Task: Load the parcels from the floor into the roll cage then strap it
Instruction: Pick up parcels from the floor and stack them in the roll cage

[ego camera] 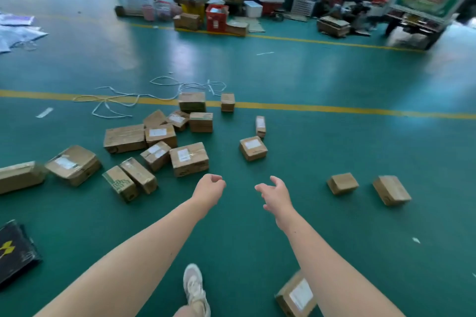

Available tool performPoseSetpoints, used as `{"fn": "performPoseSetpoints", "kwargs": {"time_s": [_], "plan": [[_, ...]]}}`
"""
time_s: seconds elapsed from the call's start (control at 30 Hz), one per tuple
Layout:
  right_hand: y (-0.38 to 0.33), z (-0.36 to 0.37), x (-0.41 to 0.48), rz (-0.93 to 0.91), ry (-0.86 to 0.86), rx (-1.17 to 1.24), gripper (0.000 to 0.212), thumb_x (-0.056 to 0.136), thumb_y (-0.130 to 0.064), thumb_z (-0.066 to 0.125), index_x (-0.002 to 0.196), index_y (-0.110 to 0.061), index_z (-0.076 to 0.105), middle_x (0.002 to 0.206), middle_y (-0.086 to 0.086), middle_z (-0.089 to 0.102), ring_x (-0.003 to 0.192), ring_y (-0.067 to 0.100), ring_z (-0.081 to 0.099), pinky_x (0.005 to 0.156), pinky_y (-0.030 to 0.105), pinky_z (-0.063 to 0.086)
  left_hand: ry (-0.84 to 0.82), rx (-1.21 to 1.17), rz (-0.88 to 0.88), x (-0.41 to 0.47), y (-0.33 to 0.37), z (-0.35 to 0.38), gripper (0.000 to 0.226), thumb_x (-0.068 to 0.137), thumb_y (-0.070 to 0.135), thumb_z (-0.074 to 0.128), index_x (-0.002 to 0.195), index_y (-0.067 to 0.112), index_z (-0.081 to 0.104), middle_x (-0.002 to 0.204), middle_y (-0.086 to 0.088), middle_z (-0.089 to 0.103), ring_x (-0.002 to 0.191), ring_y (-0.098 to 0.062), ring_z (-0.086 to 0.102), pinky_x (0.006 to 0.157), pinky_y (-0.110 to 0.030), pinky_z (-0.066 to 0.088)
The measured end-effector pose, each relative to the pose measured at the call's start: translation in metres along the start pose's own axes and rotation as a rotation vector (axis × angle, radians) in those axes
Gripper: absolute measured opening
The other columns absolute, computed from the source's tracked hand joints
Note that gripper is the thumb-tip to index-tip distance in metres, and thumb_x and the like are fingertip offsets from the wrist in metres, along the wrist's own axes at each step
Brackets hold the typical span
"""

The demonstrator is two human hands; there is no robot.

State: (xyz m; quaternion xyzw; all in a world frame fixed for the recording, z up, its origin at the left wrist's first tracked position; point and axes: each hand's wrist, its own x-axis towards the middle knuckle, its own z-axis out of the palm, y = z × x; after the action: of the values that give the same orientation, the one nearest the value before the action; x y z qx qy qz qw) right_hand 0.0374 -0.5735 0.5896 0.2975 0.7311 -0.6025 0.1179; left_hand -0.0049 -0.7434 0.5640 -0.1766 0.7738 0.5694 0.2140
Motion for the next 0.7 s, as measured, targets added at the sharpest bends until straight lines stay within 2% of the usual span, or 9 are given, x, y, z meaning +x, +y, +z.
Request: {"fn": "performPoseSetpoints", "kwargs": {"time_s": [0.1,0.17,0.23,0.3,0.4,0.53,0.63,0.7], "plan": [[-0.034,0.034,0.050,-0.016,-0.074,-0.045,0.067,0.093,-0.022,0.059,0.153,-0.018,0.029,0.104,-0.003,0.052,0.099,0.016,0.054,0.102,0.041,0.047,0.068,-0.054,-0.039,0.048,0.013,-0.026,0.025,0.094,0.017,0.050,0.119,0.017,0.051,0.104,-0.001,0.056,0.093,-0.022,0.057,0.086,-0.035,0.050],[-0.059,0.055,0.084,-0.027,-0.100,-0.067,0.067,0.094,-0.022,0.059,0.154,-0.017,0.029,0.103,-0.001,0.054,0.096,0.015,0.053,0.103,0.041,0.047,0.092,-0.070,-0.054,0.083,0.025,-0.043,0.024,0.095,0.018,0.050,0.118,0.017,0.050,0.107,-0.003,0.056,0.099,-0.024,0.058,0.089,-0.036,0.050],[-0.087,0.078,0.118,-0.029,-0.120,-0.086,0.067,0.094,-0.021,0.059,0.154,-0.017,0.029,0.108,0.004,0.056,0.097,0.016,0.053,0.103,0.041,0.047,0.104,-0.072,-0.077,0.119,0.040,-0.063,0.022,0.095,0.019,0.050,0.117,0.018,0.050,0.110,-0.004,0.056,0.107,-0.025,0.059,0.092,-0.038,0.049],[-0.116,0.099,0.150,-0.035,-0.149,-0.112,0.069,0.094,-0.023,0.060,0.154,-0.017,0.028,0.112,0.001,0.055,0.107,0.019,0.054,0.106,0.043,0.045,0.112,-0.050,-0.103,0.157,0.059,-0.082,0.018,0.096,0.020,0.049,0.114,0.019,0.050,0.111,-0.004,0.056,0.109,-0.026,0.058,0.092,-0.038,0.050],[-0.158,0.126,0.195,-0.066,-0.189,-0.185,0.071,0.093,-0.027,0.062,0.154,-0.019,0.027,0.134,0.005,0.049,0.117,0.021,0.050,0.109,0.045,0.042,0.114,-0.024,-0.101,0.210,0.093,-0.111,0.015,0.096,0.019,0.048,0.111,0.017,0.051,0.111,-0.006,0.055,0.103,-0.025,0.057,0.087,-0.035,0.049],[-0.209,0.155,0.240,-0.077,-0.228,-0.236,0.070,0.094,-0.027,0.061,0.154,-0.020,0.026,0.145,0.008,0.044,0.124,0.024,0.048,0.108,0.043,0.042,0.121,-0.018,-0.103,0.263,0.128,-0.143,0.038,0.097,0.022,0.051,0.133,0.014,0.049,0.121,-0.006,0.055,0.110,-0.024,0.056,0.097,-0.041,0.051],[-0.243,0.179,0.278,-0.092,-0.257,-0.279,0.069,0.095,-0.026,0.060,0.154,-0.020,0.025,0.148,0.009,0.042,0.129,0.025,0.046,0.109,0.044,0.042,0.140,-0.077,-0.115,0.301,0.151,-0.160,0.039,0.097,0.020,0.052,0.135,0.013,0.046,0.124,-0.006,0.052,0.112,-0.023,0.053,0.094,-0.038,0.050],[-0.264,0.198,0.307,-0.104,-0.281,-0.313,0.069,0.095,-0.026,0.061,0.154,-0.019,0.026,0.149,0.010,0.042,0.131,0.026,0.046,0.109,0.045,0.042,0.161,-0.122,-0.131,0.328,0.162,-0.170,0.038,0.097,0.018,0.053,0.134,0.013,0.046,0.119,-0.005,0.051,0.104,-0.020,0.053,0.086,-0.034,0.049]]}}
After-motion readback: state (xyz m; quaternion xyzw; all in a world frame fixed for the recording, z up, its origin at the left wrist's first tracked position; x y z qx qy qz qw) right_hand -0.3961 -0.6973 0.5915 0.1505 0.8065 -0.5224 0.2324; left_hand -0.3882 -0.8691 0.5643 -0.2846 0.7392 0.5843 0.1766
